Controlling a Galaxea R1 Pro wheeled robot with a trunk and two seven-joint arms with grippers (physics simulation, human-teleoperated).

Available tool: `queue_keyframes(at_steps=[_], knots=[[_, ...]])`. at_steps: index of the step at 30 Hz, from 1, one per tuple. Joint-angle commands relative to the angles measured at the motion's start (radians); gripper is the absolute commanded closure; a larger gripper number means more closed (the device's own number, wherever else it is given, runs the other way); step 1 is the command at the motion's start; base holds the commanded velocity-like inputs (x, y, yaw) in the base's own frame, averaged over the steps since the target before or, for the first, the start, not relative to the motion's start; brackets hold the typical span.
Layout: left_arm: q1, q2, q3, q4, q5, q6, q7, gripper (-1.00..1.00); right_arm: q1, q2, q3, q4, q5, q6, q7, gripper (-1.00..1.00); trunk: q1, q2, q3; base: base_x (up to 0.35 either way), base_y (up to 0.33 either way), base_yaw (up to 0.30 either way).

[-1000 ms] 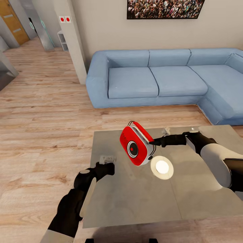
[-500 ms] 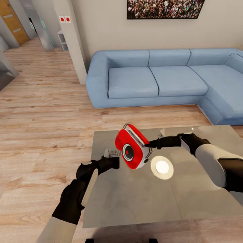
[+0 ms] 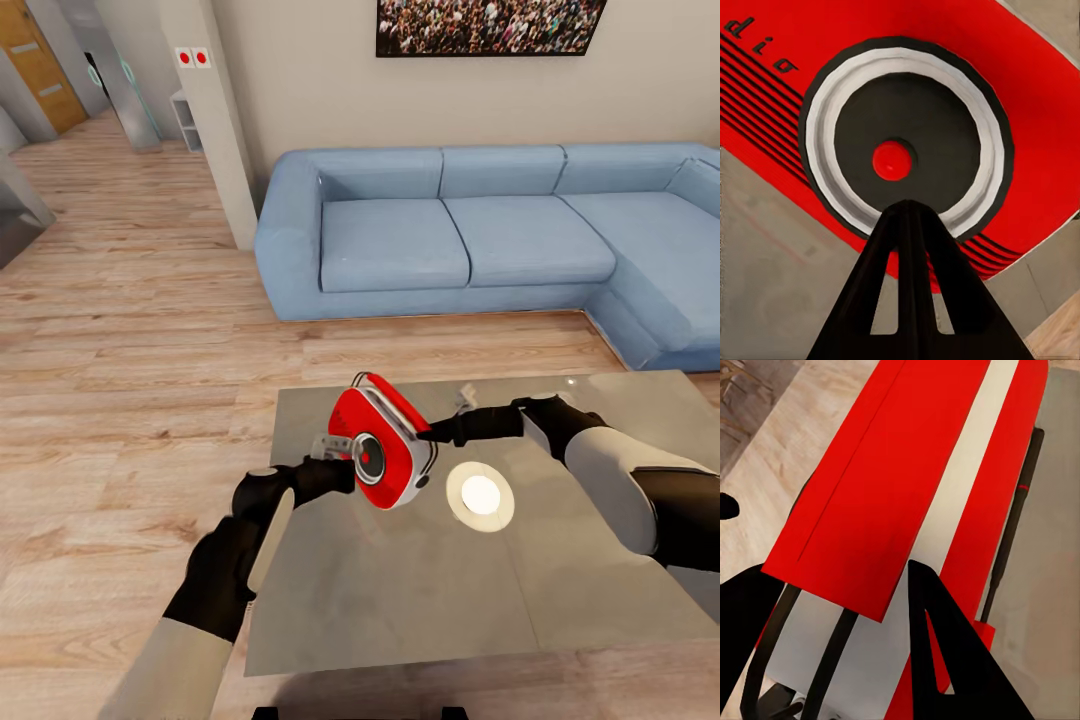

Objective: Turn on the radio receiver that's on the table in the living room.

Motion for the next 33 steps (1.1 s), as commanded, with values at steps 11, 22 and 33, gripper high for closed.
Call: queue_keyframes(at_steps=[11,22,33], knots=[[-0.052,0.000,0.017,0.074,-0.001,-0.006,0.000,1.00,0.000,0.000,-0.021,-0.001,0.003,0.000,0.067,1.00,0.000,0.000,0.000,0.000,0.000,0.000],[-0.084,0.000,0.021,0.117,0.002,-0.020,0.000,1.00,0.000,0.000,-0.021,-0.001,0.005,0.000,0.074,1.00,0.000,0.000,0.000,0.000,0.000,0.000],[-0.087,0.000,0.019,0.181,0.038,-0.030,-0.001,1.00,0.000,0.002,-0.021,-0.001,0.005,0.000,0.075,1.00,0.000,0.000,0.000,0.000,0.000,0.000]])
